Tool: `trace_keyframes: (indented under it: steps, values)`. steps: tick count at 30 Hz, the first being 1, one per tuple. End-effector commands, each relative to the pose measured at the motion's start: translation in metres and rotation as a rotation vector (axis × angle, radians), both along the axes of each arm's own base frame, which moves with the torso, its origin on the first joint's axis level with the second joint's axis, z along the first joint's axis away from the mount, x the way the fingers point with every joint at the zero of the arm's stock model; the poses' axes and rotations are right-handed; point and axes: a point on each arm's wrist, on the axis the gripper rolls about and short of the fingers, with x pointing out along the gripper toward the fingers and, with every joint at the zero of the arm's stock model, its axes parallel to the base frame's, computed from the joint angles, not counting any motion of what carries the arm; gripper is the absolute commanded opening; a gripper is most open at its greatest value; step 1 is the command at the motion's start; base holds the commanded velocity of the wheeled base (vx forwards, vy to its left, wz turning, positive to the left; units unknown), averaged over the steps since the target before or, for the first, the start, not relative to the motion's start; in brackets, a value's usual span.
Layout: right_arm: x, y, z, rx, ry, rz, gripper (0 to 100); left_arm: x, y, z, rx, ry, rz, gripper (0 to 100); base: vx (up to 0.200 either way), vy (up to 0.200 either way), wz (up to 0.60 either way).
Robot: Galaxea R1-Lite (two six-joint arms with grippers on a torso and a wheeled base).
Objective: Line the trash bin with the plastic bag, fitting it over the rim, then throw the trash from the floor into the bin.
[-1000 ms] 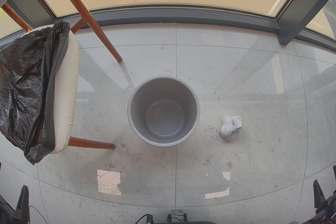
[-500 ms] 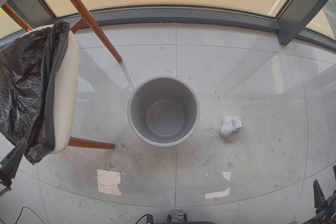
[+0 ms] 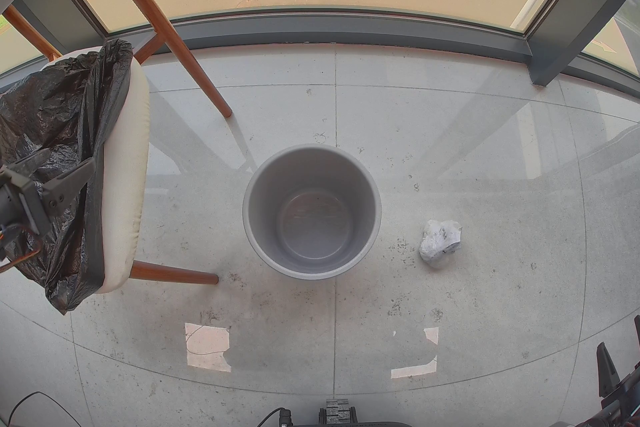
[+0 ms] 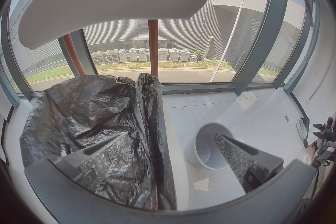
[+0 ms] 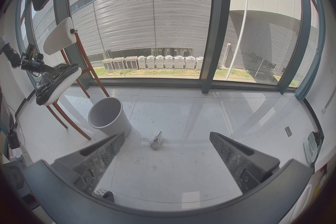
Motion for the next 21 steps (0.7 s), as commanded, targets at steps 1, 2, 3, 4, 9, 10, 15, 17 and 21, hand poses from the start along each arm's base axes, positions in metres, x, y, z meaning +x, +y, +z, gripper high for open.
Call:
trace_keyframes:
  steps: [1,2,3,4,9,10,15,17,21]
  values:
    - [0.0,0.0,-0.004,-0.001,-0.002,0.001,100,0.049,0.002,-0.014,0.0,0.088,0.018,100,0.0,0.0,0.0]
    - [0.0,0.0,-0.004,-0.001,-0.002,0.001,100,0.049,0.002,-0.014,0.0,0.088,0.018,100,0.0,0.0,0.0]
    - [0.0,0.0,-0.004,-0.001,-0.002,0.001,100,0.058,0.002,-0.017,0.003,0.108,0.052,100,0.0,0.0,0.0]
    - [0.0,0.0,-0.004,-0.001,-0.002,0.001,100,0.061,0.002,-0.018,0.001,0.113,0.061,100,0.0,0.0,0.0]
    - [0.0,0.0,-0.004,-0.001,-0.002,0.001,100,0.082,0.005,-0.014,0.0,0.079,0.08,100,0.0,0.0,0.0]
    - [0.0,0.0,-0.004,-0.001,-0.002,0.001,100,0.087,0.005,-0.014,-0.001,0.066,0.083,100,0.0,0.0,0.0]
    - [0.0,0.0,-0.004,-0.001,-0.002,0.001,100,0.091,0.006,-0.014,-0.001,0.047,0.091,100,0.0,0.0,0.0]
    - [0.0,0.0,-0.004,-0.001,-0.002,0.001,100,0.091,0.006,-0.016,0.001,0.056,0.091,100,0.0,0.0,0.0]
    - [0.0,0.0,-0.004,-0.001,-0.002,0.001,100,0.09,0.006,-0.017,-0.001,0.058,0.091,0,0.0,0.0,0.0]
